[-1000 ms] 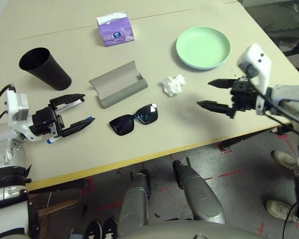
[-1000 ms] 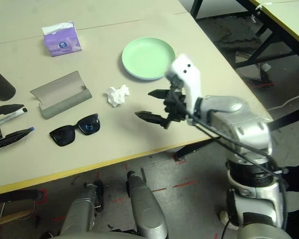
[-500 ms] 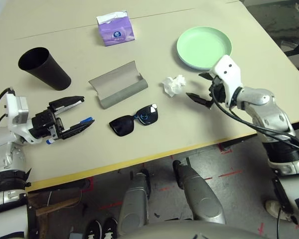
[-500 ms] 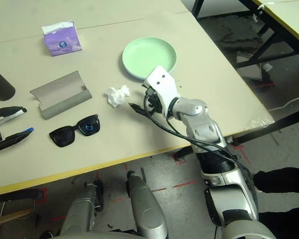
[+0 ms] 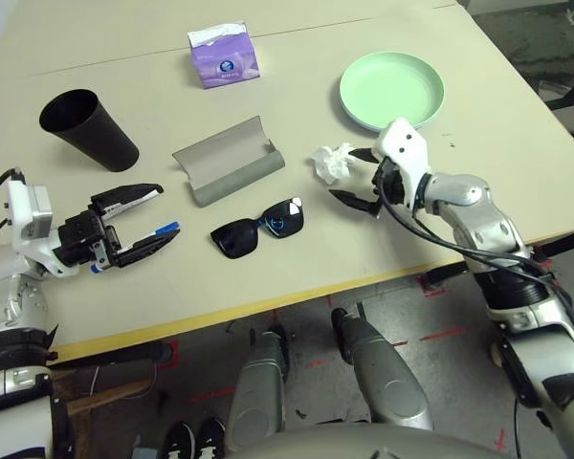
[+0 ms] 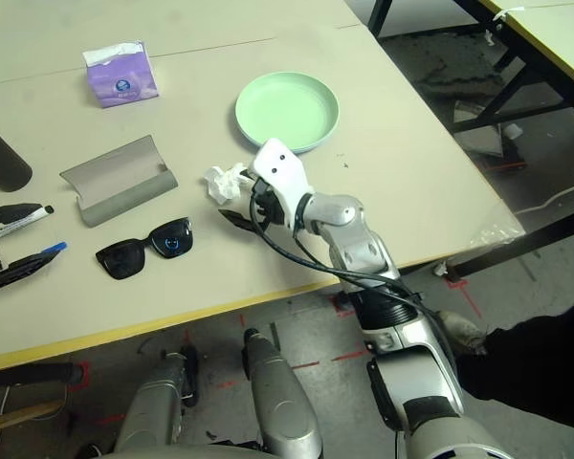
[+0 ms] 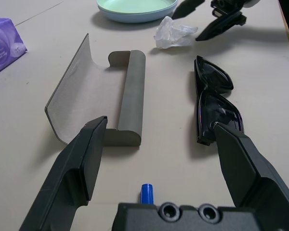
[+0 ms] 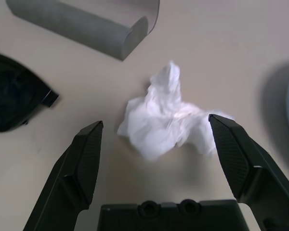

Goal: Organize and tidy the items on the table.

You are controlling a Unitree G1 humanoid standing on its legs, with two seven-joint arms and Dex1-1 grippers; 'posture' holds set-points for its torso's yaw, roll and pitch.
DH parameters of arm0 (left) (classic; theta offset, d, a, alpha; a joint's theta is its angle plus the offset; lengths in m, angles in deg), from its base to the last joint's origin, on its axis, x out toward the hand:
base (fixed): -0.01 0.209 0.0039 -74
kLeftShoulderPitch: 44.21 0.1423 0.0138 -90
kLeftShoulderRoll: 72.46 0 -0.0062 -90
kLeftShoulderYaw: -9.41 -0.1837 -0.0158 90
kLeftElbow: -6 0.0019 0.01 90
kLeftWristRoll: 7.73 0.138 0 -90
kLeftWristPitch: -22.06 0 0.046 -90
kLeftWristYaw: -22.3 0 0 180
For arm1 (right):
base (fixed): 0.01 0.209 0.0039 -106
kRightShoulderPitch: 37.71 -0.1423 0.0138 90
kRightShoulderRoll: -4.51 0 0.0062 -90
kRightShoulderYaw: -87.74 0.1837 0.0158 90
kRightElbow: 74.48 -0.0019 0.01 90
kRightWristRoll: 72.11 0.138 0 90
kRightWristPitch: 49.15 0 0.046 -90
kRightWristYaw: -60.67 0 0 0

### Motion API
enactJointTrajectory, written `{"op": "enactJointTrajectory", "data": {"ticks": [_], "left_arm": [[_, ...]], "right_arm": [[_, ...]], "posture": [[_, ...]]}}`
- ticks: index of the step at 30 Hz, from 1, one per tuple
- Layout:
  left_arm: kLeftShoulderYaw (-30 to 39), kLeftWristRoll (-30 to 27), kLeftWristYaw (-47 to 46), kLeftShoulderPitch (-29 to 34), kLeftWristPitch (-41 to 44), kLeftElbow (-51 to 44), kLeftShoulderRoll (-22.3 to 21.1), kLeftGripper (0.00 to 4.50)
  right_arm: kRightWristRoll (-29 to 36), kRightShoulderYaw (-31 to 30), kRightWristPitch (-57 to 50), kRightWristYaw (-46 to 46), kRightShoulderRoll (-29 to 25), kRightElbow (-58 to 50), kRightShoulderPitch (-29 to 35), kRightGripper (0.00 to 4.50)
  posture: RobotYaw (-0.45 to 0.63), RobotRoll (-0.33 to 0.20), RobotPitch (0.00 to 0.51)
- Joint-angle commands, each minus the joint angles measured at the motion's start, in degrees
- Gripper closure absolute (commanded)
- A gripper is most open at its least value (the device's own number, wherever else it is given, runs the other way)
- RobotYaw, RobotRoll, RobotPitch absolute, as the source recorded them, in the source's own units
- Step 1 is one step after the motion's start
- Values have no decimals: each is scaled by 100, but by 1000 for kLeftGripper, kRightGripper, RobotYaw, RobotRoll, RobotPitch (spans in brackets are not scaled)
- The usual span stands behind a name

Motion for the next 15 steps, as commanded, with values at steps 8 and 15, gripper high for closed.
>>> {"op": "enactJointTrajectory", "data": {"ticks": [8, 15], "left_arm": [[133, -48, -143, 229, 59, -223, -19, 0], [183, -62, -198, 236, 50, -262, -45, 0]], "right_arm": [[-139, -90, 390, 95, 146, 588, -242, 28], [-111, -91, 280, 289, 110, 586, -276, 72]], "posture": [[-140, 0, 288], [-131, 0, 283]]}}
